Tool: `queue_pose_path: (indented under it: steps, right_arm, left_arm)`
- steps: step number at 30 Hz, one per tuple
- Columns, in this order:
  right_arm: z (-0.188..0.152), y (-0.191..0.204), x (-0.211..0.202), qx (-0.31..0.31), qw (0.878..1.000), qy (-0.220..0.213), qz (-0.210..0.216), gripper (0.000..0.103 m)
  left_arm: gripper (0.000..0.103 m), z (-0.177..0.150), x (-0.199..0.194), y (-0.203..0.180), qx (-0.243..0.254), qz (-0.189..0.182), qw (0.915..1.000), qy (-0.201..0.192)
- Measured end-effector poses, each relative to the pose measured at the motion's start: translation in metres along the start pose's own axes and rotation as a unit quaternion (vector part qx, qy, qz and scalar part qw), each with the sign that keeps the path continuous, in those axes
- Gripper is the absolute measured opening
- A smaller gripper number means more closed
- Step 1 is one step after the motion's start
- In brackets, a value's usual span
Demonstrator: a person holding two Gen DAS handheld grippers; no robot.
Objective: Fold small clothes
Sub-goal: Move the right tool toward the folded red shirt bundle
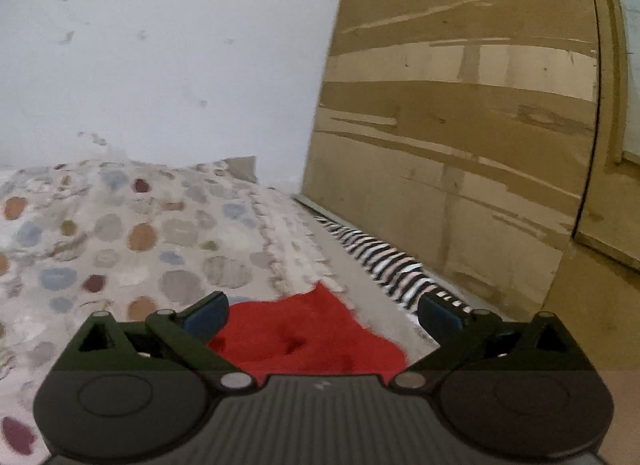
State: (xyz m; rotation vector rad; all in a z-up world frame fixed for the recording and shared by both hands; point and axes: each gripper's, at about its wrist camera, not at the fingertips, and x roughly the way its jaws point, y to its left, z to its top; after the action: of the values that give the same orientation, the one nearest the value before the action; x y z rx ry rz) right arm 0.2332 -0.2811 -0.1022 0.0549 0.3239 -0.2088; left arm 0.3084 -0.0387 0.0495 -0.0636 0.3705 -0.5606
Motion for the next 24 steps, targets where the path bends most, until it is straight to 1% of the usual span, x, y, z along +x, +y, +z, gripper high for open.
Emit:
queue_pose_path:
  steps: [3,5,7,9,12,15,16,17,19,21,22,23,24]
  right_arm:
    - [0.003,-0.003,0.004,0.003,1.0,0.016,0.012,0.103]
    - [0.005,-0.007,0.007,0.018,0.999,0.031,0.021,0.103]
    - [0.011,-0.012,0.01,0.028,0.998,0.047,0.03,0.103]
    - [0.019,-0.013,0.01,0.024,0.998,0.055,0.035,0.103]
    - [0.033,-0.009,0.005,0.009,0.997,0.061,0.041,0.103]
    - [0.048,-0.006,-0.001,0.007,0.996,0.055,0.066,0.103]
    - [0.054,-0.006,-0.003,0.012,0.996,0.051,0.079,0.103]
    - [0.06,-0.005,-0.002,0.02,0.994,0.05,0.096,0.103]
    - [0.074,-0.004,0.006,0.048,0.987,0.06,0.138,0.103]
    - [0.086,-0.005,0.024,0.097,0.973,0.09,0.19,0.103]
    - [0.091,-0.004,0.036,0.124,0.962,0.111,0.215,0.103]
    - [0.095,-0.002,0.05,0.154,0.949,0.138,0.239,0.103]
    - [0.098,-0.001,0.062,0.185,0.936,0.16,0.253,0.103]
  left_arm:
    - [0.103,-0.023,-0.014,0.023,0.02,0.023,0.9995,-0.004]
    - [0.103,-0.038,-0.02,0.036,0.015,0.029,0.9995,0.001]
    - [0.103,-0.049,-0.022,0.045,0.004,0.018,0.9998,0.003]
    - [0.103,-0.06,-0.02,0.051,-0.008,0.011,0.9999,0.004]
    - [0.103,-0.072,-0.011,0.058,-0.026,0.012,0.9995,0.01]
    - [0.103,-0.081,-0.004,0.059,-0.002,0.027,0.9996,0.01]
    - [0.103,-0.083,-0.002,0.059,0.01,0.035,0.9993,0.011]
    - [0.103,-0.084,-0.001,0.059,0.016,0.034,0.9992,0.011]
    - [0.103,-0.086,-0.001,0.058,0.016,0.028,0.9994,0.007]
    - [0.103,-0.086,0.0,0.057,0.023,0.023,0.9995,0.002]
    - [0.103,-0.086,0.001,0.055,0.027,0.021,0.9994,0.0]
    - [0.103,-0.086,0.001,0.054,0.029,0.017,0.9994,-0.001]
    - [0.103,-0.087,0.002,0.054,0.029,0.012,0.9995,0.0]
